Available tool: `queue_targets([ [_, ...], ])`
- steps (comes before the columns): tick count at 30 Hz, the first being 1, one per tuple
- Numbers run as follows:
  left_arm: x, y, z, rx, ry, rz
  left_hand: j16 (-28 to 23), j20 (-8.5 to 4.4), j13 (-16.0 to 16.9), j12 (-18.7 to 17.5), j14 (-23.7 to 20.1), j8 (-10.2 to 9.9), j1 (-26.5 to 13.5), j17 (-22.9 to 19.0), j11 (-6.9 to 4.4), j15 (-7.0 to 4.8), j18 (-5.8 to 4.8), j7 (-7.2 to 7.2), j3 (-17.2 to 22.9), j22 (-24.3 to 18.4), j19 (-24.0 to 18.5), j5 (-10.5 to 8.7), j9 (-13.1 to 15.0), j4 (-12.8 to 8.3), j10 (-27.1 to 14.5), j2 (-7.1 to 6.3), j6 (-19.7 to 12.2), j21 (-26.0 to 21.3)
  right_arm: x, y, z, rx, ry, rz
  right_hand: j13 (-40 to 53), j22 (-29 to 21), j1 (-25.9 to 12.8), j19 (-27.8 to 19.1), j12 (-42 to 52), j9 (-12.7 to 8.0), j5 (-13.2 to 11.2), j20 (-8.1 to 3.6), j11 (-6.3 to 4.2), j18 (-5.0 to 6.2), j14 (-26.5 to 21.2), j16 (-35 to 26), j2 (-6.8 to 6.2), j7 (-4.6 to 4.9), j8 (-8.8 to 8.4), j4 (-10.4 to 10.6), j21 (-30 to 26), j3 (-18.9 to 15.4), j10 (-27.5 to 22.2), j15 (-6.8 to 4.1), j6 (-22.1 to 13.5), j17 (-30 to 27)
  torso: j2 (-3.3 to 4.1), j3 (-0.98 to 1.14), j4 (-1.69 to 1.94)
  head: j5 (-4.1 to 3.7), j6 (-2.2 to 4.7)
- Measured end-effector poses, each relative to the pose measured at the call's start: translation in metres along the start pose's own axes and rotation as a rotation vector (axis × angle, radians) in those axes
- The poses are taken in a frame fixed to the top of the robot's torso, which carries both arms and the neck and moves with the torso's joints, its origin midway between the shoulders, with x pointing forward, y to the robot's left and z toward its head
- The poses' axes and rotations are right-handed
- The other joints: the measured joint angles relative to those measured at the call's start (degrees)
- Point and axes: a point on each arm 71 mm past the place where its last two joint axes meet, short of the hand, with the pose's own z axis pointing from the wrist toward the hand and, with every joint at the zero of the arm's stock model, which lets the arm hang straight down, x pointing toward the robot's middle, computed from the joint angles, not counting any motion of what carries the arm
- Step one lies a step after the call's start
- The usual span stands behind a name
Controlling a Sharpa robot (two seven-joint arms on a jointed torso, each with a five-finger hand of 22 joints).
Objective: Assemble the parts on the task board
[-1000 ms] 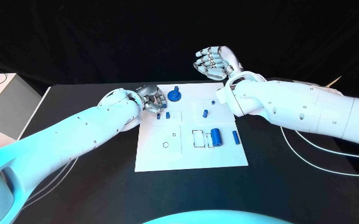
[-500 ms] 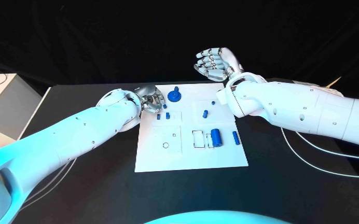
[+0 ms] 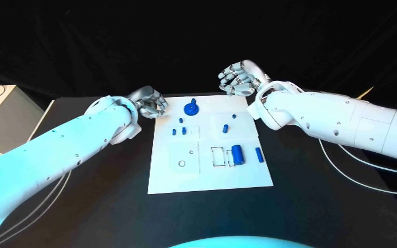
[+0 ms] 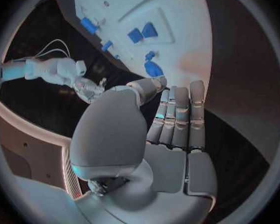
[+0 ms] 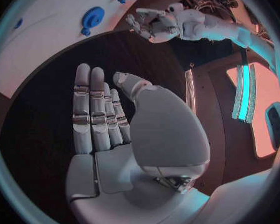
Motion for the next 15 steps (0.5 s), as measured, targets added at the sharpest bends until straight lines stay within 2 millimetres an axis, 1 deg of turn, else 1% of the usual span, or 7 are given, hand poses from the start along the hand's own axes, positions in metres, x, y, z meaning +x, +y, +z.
queue_targets([
  [3, -0.018, 0.005, -0.011, 0.010, -0.029, -0.116, -1.7, -0.30, -0.1, 0.5, 1.1, -0.3, -0.6, -1.5, -0.47, -0.24, -0.01, 0.20, -1.0, -1.7, 1.0, 0.00, 0.1, 1.0, 0.6, -0.14, 0.2, -2.0, -0.001, -0.007, 0.000, -0.015, 0.075, -0.101, 0.0, 3.5, 0.0, 1.4, -2.2, -0.6, -0.8, -1.41, -0.88, -0.01, 3.6, 3.7, 0.00, -0.65, -1.06, -0.6, 4.9, 0.5, 2.9, -0.98, 1.6, 3.0, -0.08, -0.02, 0.11, -0.58, 0.24],
  [6, -0.030, 0.008, -0.024, 0.035, -0.046, -0.235, -2.3, -0.30, -0.1, 0.5, 1.1, -0.3, -0.6, -1.9, -0.30, -0.23, -0.01, 0.20, -1.2, -2.4, 1.2, 0.00, 0.1, 1.2, 0.7, -0.14, 0.2, -2.8, -0.002, -0.012, -0.001, -0.027, 0.144, -0.217, 0.1, 7.7, -0.8, 2.5, -5.0, -1.1, -1.7, -1.80, -1.50, -0.01, 4.2, 10.8, -0.84, -1.31, -2.22, -0.5, 10.4, 2.3, 5.3, -1.37, 2.9, 8.6, -0.16, -0.13, 0.25, -1.03, 0.35],
  [9, -0.034, 0.010, -0.036, 0.065, -0.047, -0.343, -2.5, -0.30, -0.2, 0.5, 1.1, -0.3, -0.6, -2.1, -0.30, -0.23, -0.01, 0.20, -1.2, -2.8, 1.4, 0.00, 0.1, 1.2, 0.7, -0.14, 0.2, -3.2, -0.002, -0.016, -0.003, -0.033, 0.193, -0.327, 0.2, 16.9, -2.2, 4.3, -6.8, -1.1, -2.5, -1.63, -1.83, -0.19, 4.4, 20.8, -2.15, -1.67, -2.59, 0.3, 19.7, 4.1, 6.7, -1.65, 4.0, 15.5, -0.26, -0.26, 0.42, -1.32, 0.38],
  [11, -0.035, 0.013, -0.047, 0.082, -0.040, -0.418, -3.2, -0.30, -0.4, 0.5, 1.1, -0.7, -1.1, -2.5, -0.30, -0.23, -0.01, 0.20, -2.0, -3.3, 1.4, 0.00, 0.1, 2.0, 0.7, -0.27, 0.2, -4.2, -0.001, -0.019, -0.004, -0.034, 0.223, -0.411, 0.2, 24.2, -3.2, 5.5, -7.8, -1.0, -3.4, -1.47, -1.93, -1.06, 4.4, 29.1, -3.15, -1.79, -2.81, 1.0, 26.7, 4.8, 6.8, -1.65, 4.2, 21.3, -0.34, -0.39, 0.56, -1.57, 0.38],
  [12, -0.035, 0.013, -0.048, 0.084, -0.039, -0.427, -3.3, -0.30, -0.4, 0.5, 1.1, -0.7, -1.2, -2.5, -0.30, -0.23, -0.01, 0.20, -2.1, -3.4, 1.4, 0.00, 0.1, 2.1, 0.7, -0.28, 0.2, -4.3, -0.001, -0.019, -0.004, -0.035, 0.227, -0.422, 0.2, 25.3, -3.3, 5.6, -7.8, -1.0, -3.6, -1.47, -1.93, -1.07, 4.4, 30.2, -3.30, -1.79, -2.89, 1.1, 27.8, 4.8, 6.8, -1.65, 4.2, 22.1, -0.35, -0.43, 0.60, -1.64, 0.38],
  [14, -0.035, 0.017, -0.059, 0.096, -0.029, -0.483, -3.5, -0.10, -0.5, 0.5, 1.1, -0.8, -1.8, -2.7, -0.30, -0.23, -0.01, 0.20, -3.4, -4.3, 1.6, 0.00, 0.2, 2.8, 0.7, -0.72, 0.2, -5.5, 0.000, -0.020, -0.005, -0.033, 0.249, -0.498, 0.2, 32.1, -3.9, 6.9, -7.9, -0.8, -4.2, -1.45, -2.31, -2.25, 4.4, 37.6, -3.90, -2.13, -2.95, 1.6, 34.2, 4.9, 6.4, -1.65, 4.1, 27.4, -0.40, -0.54, 0.68, -1.83, 0.34],
  [15, -0.035, 0.018, -0.063, 0.101, -0.024, -0.502, -3.7, 0.04, -0.6, 0.5, 1.1, -0.8, -1.9, -2.8, -0.28, -0.23, 0.00, 0.20, -3.8, -4.6, 1.7, 0.00, 0.2, 3.1, 0.7, -0.81, 0.2, -5.9, 0.000, -0.021, -0.005, -0.033, 0.256, -0.528, 0.2, 34.7, -4.1, 7.3, -7.9, -0.6, -4.4, -1.37, -2.25, -2.24, 4.4, 40.5, -4.08, -2.20, -2.95, 1.9, 36.7, 4.7, 5.8, -1.65, 4.1, 29.5, -0.41, -0.60, 0.71, -1.91, 0.31],
])
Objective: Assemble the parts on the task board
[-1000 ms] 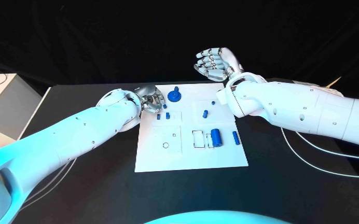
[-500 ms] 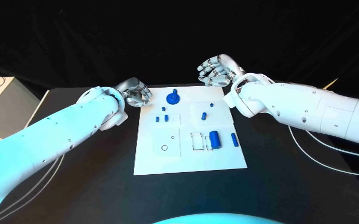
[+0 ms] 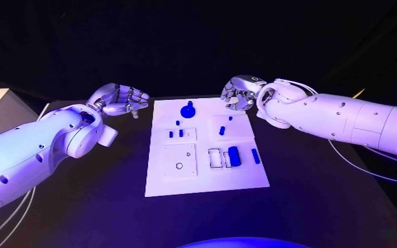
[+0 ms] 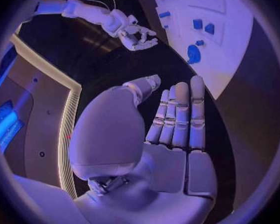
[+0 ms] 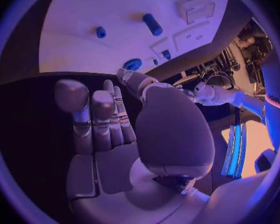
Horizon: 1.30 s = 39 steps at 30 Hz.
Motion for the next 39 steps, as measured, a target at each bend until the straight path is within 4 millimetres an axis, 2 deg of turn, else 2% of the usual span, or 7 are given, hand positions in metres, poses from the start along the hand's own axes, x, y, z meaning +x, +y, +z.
queue_targets([
  [1, 0.001, 0.001, -0.004, 0.003, 0.007, -0.018, -0.1, 0.07, 0.0, 0.0, 0.0, 0.0, 0.0, -0.1, 0.11, 0.00, 0.00, 0.00, -0.2, -0.2, 0.1, 0.00, 0.0, 0.2, -0.1, 0.00, 0.0, -0.3, 0.000, 0.000, -0.001, 0.003, 0.007, -0.028, 0.0, 1.7, 0.0, 0.0, 0.0, 0.1, 0.0, -0.01, 0.04, -0.04, 0.0, 2.0, 0.00, 0.00, -0.03, 0.2, 1.6, -0.2, -0.4, 0.00, 0.0, 1.4, -0.02, -0.05, 0.04, -0.10, -0.03],
  [2, 0.002, 0.001, -0.010, 0.008, 0.017, -0.042, -0.1, 0.07, 0.0, 0.0, 0.0, 0.0, 0.0, -0.1, 0.19, 0.00, 0.00, 0.00, -0.4, -0.4, 0.1, 0.00, 0.0, 0.4, -0.2, 0.00, 0.0, -0.5, 0.001, -0.001, -0.001, 0.010, 0.015, -0.064, 0.0, 3.5, -0.2, 0.1, 0.0, 0.2, -0.3, 0.09, 0.03, -0.83, 0.0, 3.9, -0.15, 0.00, -0.23, 0.4, 3.2, -0.4, -0.6, 0.00, 0.0, 2.7, -0.03, -0.11, 0.09, -0.19, -0.05],
  [5, 0.007, 0.003, -0.020, 0.018, 0.039, -0.095, -0.4, -0.14, 0.0, 0.0, 0.0, 0.0, 0.0, -0.2, 0.19, 0.00, 0.00, 0.00, -0.7, -0.8, 0.3, 0.00, 0.1, 0.4, -0.2, 0.00, 0.0, -0.9, 0.003, -0.003, -0.003, 0.025, 0.029, -0.132, 0.2, 8.5, -0.2, 0.5, 0.0, 0.4, -0.6, 0.09, 0.11, -0.93, 0.0, 9.2, -0.22, 0.00, -0.32, 0.8, 7.8, -1.3, -0.7, 0.00, 0.0, 6.3, -0.05, -0.24, 0.22, -0.46, -0.10],
  [11, 0.008, 0.003, -0.036, 0.041, 0.038, -0.188, -0.6, -0.14, 0.0, 0.0, 0.0, 0.0, 0.1, -0.4, 0.19, 0.00, -0.01, 0.19, -1.0, -1.3, 0.7, 0.00, 0.1, 0.7, -0.2, 0.13, 0.2, -1.6, 0.007, -0.002, -0.004, 0.048, 0.052, -0.225, 0.2, 10.4, -0.2, 0.5, 0.0, 0.5, -0.6, 0.09, 0.12, -0.93, 0.0, 12.1, -0.22, -0.20, -0.32, 0.9, 9.6, -1.9, -0.7, 0.00, -0.2, 8.1, -0.05, -0.45, 0.35, -0.60, -0.13],
  [22, -0.001, 0.005, -0.047, 0.052, -0.026, -0.265, -0.6, -0.14, 0.0, 0.2, 0.0, 0.0, 0.2, -0.4, 0.19, 0.00, -0.02, 0.19, -1.2, -1.6, 1.1, 0.00, 0.2, 0.9, -0.2, 0.24, 0.6, -1.8, 0.021, -0.001, -0.007, 0.071, 0.119, -0.275, 0.1, 11.1, -0.2, 0.7, 0.0, 0.6, -0.9, 0.30, 0.23, -0.92, 0.0, 14.5, -0.21, -0.20, -0.54, 1.2, 10.1, -2.9, -1.8, 0.00, -0.2, 9.5, -0.04, -0.36, 0.22, -0.71, -0.27],
  [24, -0.001, 0.005, -0.047, 0.054, -0.035, -0.275, -0.6, -0.14, 0.0, 0.2, 0.0, 0.0, 0.2, -0.5, 0.18, 0.00, -0.02, 0.19, -1.2, -1.6, 1.1, 0.00, 0.2, 0.9, -0.2, 0.24, 0.6, -1.7, 0.024, -0.001, -0.008, 0.075, 0.132, -0.275, 0.1, 11.6, -0.2, 0.7, 0.0, 0.7, -0.9, 0.30, 0.23, -1.79, 0.0, 15.1, -0.21, -0.23, -0.54, 1.2, 10.6, -2.9, -1.8, 0.00, -0.2, 9.8, -0.05, -0.36, 0.22, -0.71, -0.30],
  [39, -0.002, 0.004, -0.049, 0.059, -0.073, -0.309, -0.6, -0.14, 0.0, 0.2, 0.0, 0.0, 0.5, -0.5, 0.18, 0.00, -0.02, 0.39, -1.5, -1.9, 1.5, 0.00, 0.3, 1.2, -0.2, 0.47, 0.8, -2.2, 0.046, -0.001, -0.005, 0.098, 0.183, -0.210, 0.1, 13.1, 0.2, 0.5, 0.0, 0.9, -0.2, 0.52, 0.23, -1.79, -0.2, 16.7, 0.25, -0.08, -0.54, 1.8, 11.7, -2.0, -1.8, 0.22, 0.6, 10.6, 0.01, -0.19, 0.19, -0.39, -0.41],
])
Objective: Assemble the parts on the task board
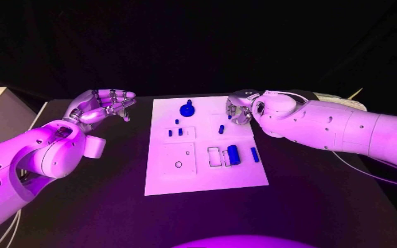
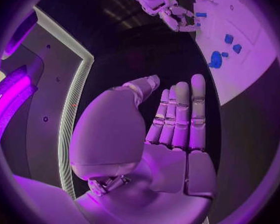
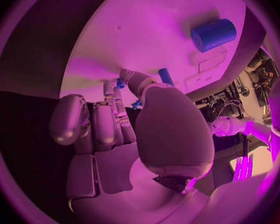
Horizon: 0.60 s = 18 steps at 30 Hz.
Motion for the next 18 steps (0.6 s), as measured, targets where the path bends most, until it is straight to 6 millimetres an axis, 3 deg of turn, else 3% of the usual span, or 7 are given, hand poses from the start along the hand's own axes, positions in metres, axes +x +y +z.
queue_targets([
  [8, -0.0008, 0.0001, -0.0001, 0.001, -0.010, -0.003, 0.0, 0.00, 0.0, 0.2, 0.0, 0.0, 0.0, -0.1, 0.00, 0.00, 0.00, 0.00, 0.0, -0.1, 0.0, 0.00, 0.0, 0.0, 0.0, 0.00, 0.0, 0.0, 0.0010, 0.0036, 0.0029, -0.002, -0.012, 0.021, 0.0, 0.4, 0.3, 0.2, 0.0, 0.3, 0.7, 0.20, 0.42, 0.00, 0.0, 0.7, 0.96, 0.05, 0.00, 0.5, 0.6, 1.4, 0.4, 0.00, 0.5, 0.0, -0.01, 0.02, 0.05, 0.17, -0.20],
  [18, -0.0017, 0.0005, -0.0003, -0.001, -0.016, -0.004, -0.2, 0.00, 0.0, 0.2, 0.0, 0.0, 0.2, -0.1, 0.00, 0.00, 0.00, -0.20, 0.0, -0.2, 0.0, 0.00, 0.0, 0.0, 0.0, 0.23, 0.2, -0.2, 0.0016, 0.0055, 0.0033, -0.006, -0.020, 0.037, 0.1, 1.7, 1.4, 0.2, 0.1, 1.4, -0.6, 0.20, -0.10, 0.00, 0.0, 1.8, 2.97, -0.42, 0.89, -0.2, 1.4, 5.6, 2.9, 0.00, 2.6, -0.2, -0.01, 0.03, -0.06, 0.31, -0.40],
])
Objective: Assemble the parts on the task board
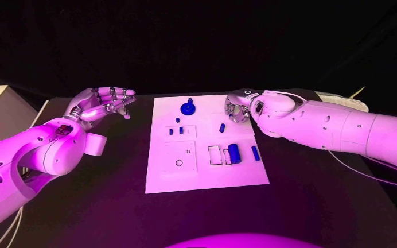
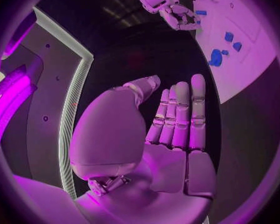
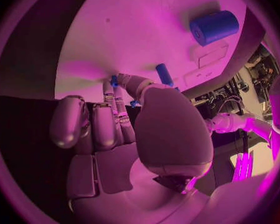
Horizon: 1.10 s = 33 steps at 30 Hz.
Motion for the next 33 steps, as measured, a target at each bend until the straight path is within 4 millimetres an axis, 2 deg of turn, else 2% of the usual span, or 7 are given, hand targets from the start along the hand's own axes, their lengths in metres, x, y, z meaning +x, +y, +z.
queue_targets([
  [2, -0.0001, 0.0001, 0.0000, -0.001, -0.001, 0.000, 0.0, 0.00, 0.0, 0.0, 0.0, 0.0, 0.0, 0.0, 0.00, 0.00, 0.00, 0.00, 0.0, 0.0, 0.0, 0.00, 0.0, 0.0, 0.0, 0.00, 0.0, 0.0, 0.0001, 0.0003, 0.0000, -0.001, 0.000, 0.000, 0.0, 0.3, 0.2, 0.0, 0.1, 0.3, -0.1, 0.00, -0.22, 0.00, 0.0, 0.3, 0.15, -0.07, 0.48, -0.3, 0.3, 0.5, 0.5, 0.00, 0.7, 0.0, 0.00, 0.01, -0.01, 0.00, -0.05],
  [6, -0.0005, 0.0004, -0.0001, -0.003, -0.003, 0.000, 0.0, 0.00, 0.0, 0.0, 0.0, 0.0, 0.0, 0.0, 0.00, 0.00, 0.00, 0.00, 0.0, 0.0, 0.0, 0.00, 0.1, 0.0, 0.0, 0.00, 0.0, 0.0, 0.0006, 0.0010, 0.0002, -0.001, 0.004, -0.003, 0.3, 0.9, 0.4, 0.0, 0.2, 0.7, -0.3, 0.00, -0.01, 0.00, 0.0, 0.6, 0.45, -0.14, 0.90, -1.1, 0.8, 1.2, 0.7, 0.00, 1.2, 0.0, -0.04, 0.01, -0.01, -0.06, -0.13],
  [13, -0.0011, 0.0010, -0.0004, -0.009, -0.004, 0.000, 0.0, 0.00, 0.0, 0.0, 0.0, 0.0, 0.0, 0.0, 0.00, 0.00, 0.00, 0.00, 0.0, -0.1, 0.0, 0.00, 0.0, 0.0, 0.0, 0.00, 0.0, 0.0, 0.0010, 0.0021, 0.0007, 0.000, 0.007, -0.029, 0.6, 1.0, 0.4, 0.0, 0.2, 0.7, -0.3, 0.00, -0.01, 0.01, 0.0, 0.6, 0.45, -0.14, 0.90, -1.3, 0.8, 1.4, 0.7, 0.00, 1.2, -0.2, -0.07, 0.01, -0.01, -0.12, -0.20],
  [23, -0.0016, 0.0030, -0.0012, -0.021, -0.005, 0.000, 0.0, -0.20, -0.1, 0.0, 0.0, 0.0, 0.0, -0.1, 0.00, 0.00, 0.00, 0.00, -0.2, -0.2, 0.2, 0.00, 0.0, 0.2, 0.0, 0.00, 0.0, -0.2, 0.0020, 0.0052, 0.0003, -0.001, 0.001, -0.070, 0.2, 1.5, -0.1, 0.0, -0.2, 1.0, 0.2, 0.00, -0.13, 0.01, 0.0, 0.8, -0.15, 0.13, 0.90, -2.5, 1.2, 2.6, 0.8, 0.00, 0.9, -0.5, -0.05, -0.01, -0.01, -0.22, -0.32],
  [26, -0.0020, 0.0038, -0.0016, -0.026, -0.006, 0.000, 0.0, 0.01, -0.2, 0.0, 0.0, 0.0, 0.0, -0.1, 0.00, 0.00, 0.01, 0.00, -0.2, -0.3, 0.4, 0.00, 0.0, 0.2, 0.0, 0.00, 0.0, -0.2, 0.0024, 0.0066, -0.0002, -0.003, -0.005, -0.078, 0.2, 2.8, 0.5, 0.0, -0.2, 1.4, 0.4, 0.00, 0.40, 0.01, 0.0, 1.7, -0.39, -0.15, 1.13, -3.9, 2.5, 4.0, 1.4, -0.03, 1.4, -0.2, -0.04, -0.01, -0.01, -0.26, -0.34],
  [28, -0.0024, 0.0044, -0.0020, -0.028, -0.007, 0.000, 0.0, 0.01, -0.2, 0.0, 0.0, 0.0, 0.0, -0.1, 0.00, 0.00, 0.00, 0.00, -0.2, -0.3, 0.4, 0.00, 0.0, 0.2, 0.0, 0.00, 0.0, -0.2, 0.0028, 0.0080, -0.0006, -0.006, -0.014, -0.080, 0.2, 3.5, 0.9, 0.0, -0.2, 1.8, 0.4, -0.01, 0.81, 0.01, 0.0, 1.9, -0.03, -0.46, 1.81, -4.6, 3.1, 4.7, 1.8, -0.64, 2.3, 0.0, -0.04, -0.02, 0.00, -0.26, -0.34],
  [33, -0.0025, 0.0057, -0.0026, -0.034, -0.009, 0.000, -0.2, 0.01, -0.3, 0.0, 0.1, -0.6, 0.2, -0.2, 0.00, 0.13, 0.00, 0.32, -0.4, -0.6, 0.9, 0.00, 0.0, 0.4, 0.0, 0.24, -0.3, -0.6, 0.0041, 0.0087, -0.0026, -0.008, -0.042, -0.080, 0.2, 4.0, 1.0, 0.0, -0.2, 2.1, 0.0, -0.45, 1.18, 0.02, 0.1, 2.1, -0.12, -0.57, 2.00, -5.0, 3.3, 5.1, 2.2, -0.74, 2.4, 0.0, -0.04, -0.03, 0.02, -0.27, -0.38],
])
